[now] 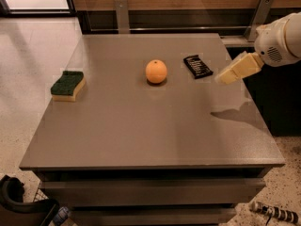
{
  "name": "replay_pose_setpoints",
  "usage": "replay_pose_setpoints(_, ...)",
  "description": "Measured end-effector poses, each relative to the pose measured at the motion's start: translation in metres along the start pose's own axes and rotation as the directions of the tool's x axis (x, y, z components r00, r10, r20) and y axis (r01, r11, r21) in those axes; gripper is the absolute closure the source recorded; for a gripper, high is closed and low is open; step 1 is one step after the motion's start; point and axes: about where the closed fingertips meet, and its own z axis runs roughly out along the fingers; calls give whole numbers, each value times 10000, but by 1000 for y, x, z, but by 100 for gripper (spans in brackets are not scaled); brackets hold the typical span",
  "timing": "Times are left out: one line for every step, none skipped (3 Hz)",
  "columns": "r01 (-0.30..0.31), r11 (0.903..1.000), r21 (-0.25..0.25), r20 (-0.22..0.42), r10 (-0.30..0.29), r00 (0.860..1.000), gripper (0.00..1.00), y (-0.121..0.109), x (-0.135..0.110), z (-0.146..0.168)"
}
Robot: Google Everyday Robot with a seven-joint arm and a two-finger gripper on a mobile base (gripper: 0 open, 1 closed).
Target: Move rxbar chocolate near sponge
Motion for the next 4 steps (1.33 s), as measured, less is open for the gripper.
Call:
replay_pose_setpoints(-497,9913,1216,1671,290,9855,0,-34,-33,16)
replay_pose_setpoints(-496,9913,1215,1671,289,9855,0,-34,-33,16)
replay_pose_setpoints(-1017,9927,648,1929,876,9773,0,-22,-26,50)
replay_pose_setpoints(-1456,9893,117,2162,1396,9663,0,-9,-19,81)
